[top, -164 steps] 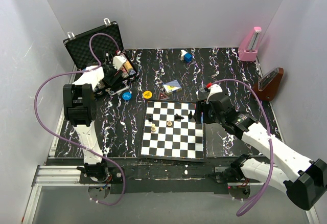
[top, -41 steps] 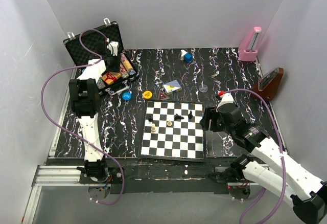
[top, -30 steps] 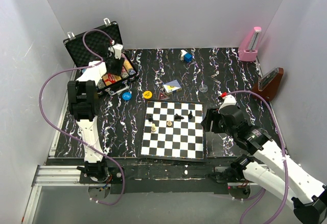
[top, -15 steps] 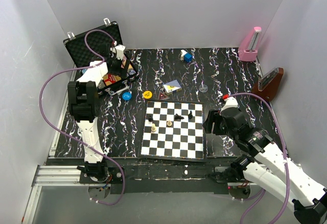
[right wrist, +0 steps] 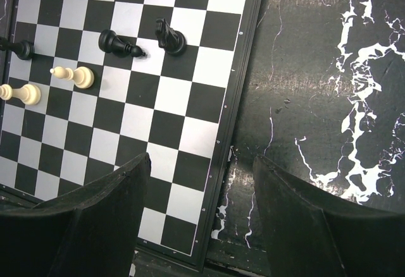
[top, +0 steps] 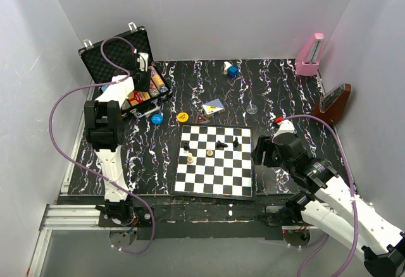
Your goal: Pack up texas hold em set
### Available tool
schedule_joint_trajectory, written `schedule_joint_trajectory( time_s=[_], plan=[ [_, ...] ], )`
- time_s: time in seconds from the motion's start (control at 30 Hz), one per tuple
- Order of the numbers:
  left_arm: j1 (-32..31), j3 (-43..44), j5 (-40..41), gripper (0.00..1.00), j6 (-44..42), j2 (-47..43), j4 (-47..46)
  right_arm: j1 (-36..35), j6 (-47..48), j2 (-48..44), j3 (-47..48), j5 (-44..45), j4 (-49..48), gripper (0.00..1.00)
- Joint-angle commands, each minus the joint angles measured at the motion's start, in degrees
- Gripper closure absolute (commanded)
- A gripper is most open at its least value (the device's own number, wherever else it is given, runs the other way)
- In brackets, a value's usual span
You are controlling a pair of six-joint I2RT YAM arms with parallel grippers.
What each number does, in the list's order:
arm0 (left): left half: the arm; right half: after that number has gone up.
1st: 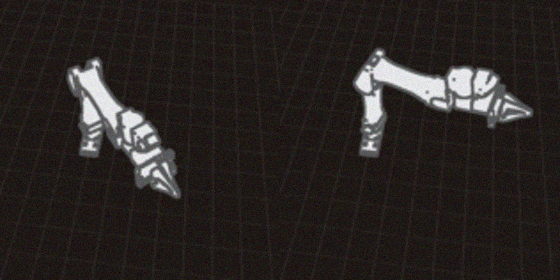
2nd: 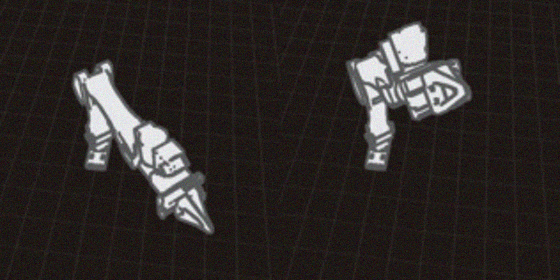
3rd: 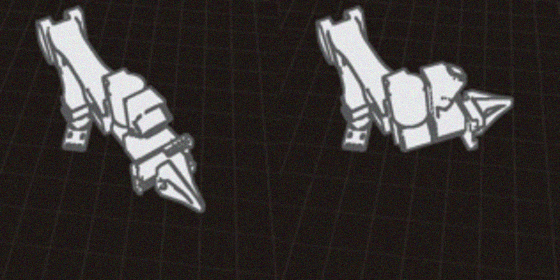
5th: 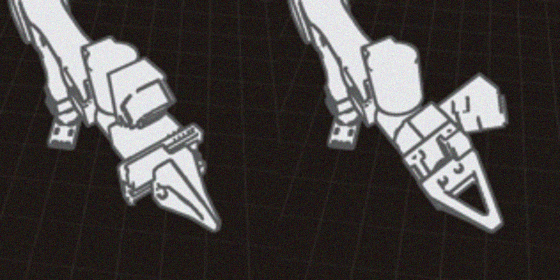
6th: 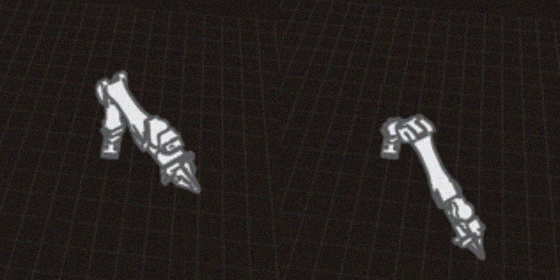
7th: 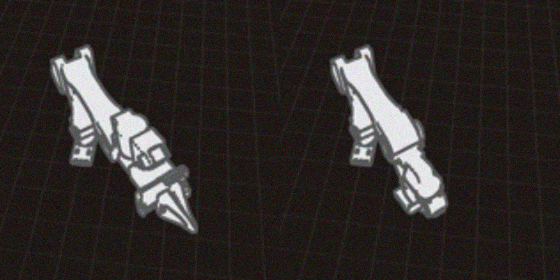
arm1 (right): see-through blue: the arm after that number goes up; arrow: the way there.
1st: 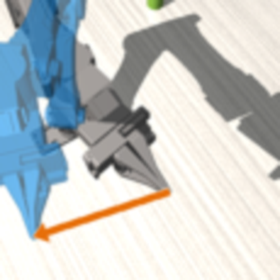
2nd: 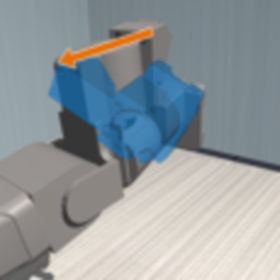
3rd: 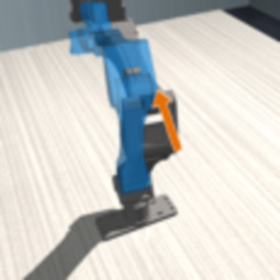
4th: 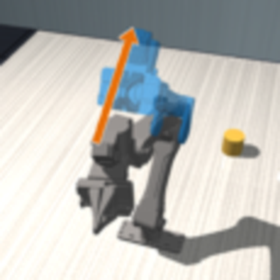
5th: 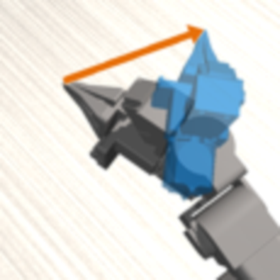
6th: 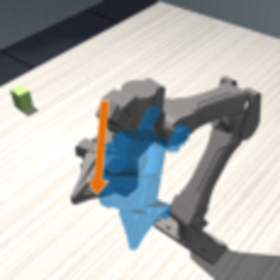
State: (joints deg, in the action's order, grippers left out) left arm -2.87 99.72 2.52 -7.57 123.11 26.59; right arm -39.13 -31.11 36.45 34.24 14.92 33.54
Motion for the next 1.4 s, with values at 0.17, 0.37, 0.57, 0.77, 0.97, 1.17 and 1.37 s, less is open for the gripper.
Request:
schedule_joint_trajectory(
  time_s=[0.17, 0.37, 0.57, 0.77, 0.97, 1.17, 1.37],
  plan=[
    [1.3, 1.0, 6.7, 0.69, 5.2, -1.7, -2.2, -0.3, -0.3, 0.6, 0.4, 1.0, -1.2, 0.27],
    [2.4, 0.7, 6.2, 0.77, 7.1, -1.2, -3.6, -0.2, -0.3, 1.2, 0.5, 0.7, -1.5, 0.27],
    [2.6, 2.0, 8.3, 0.83, 7.1, 1.4, -3.0, -0.2, -0.3, 1.4, 0.1, 0.6, -1.7, 0.27],
    [2.5, -0.5, 8.8, 0.87, 7.1, 3.5, -2.0, -0.3, -0.4, 1.3, -0.1, 0.4, -2.0, 0.27],
    [2.5, -1.5, 8.5, 0.86, 7.1, 4.3, -1.1, -0.2, -0.3, 1.4, -0.1, 0.1, -2.3, 0.27],
    [2.5, -1.7, 8.4, 0.84, 7.1, 4.9, -0.6, -0.3, -0.4, 0.9, -0.5, -0.1, -2.3, 0.27],
    [2.5, -1.2, 7.2, 0.80, 7.1, 3.5, -0.7, -0.2, -0.4, 0.9, -0.4, 0.1, -2.2, 0.27]
  ],
)
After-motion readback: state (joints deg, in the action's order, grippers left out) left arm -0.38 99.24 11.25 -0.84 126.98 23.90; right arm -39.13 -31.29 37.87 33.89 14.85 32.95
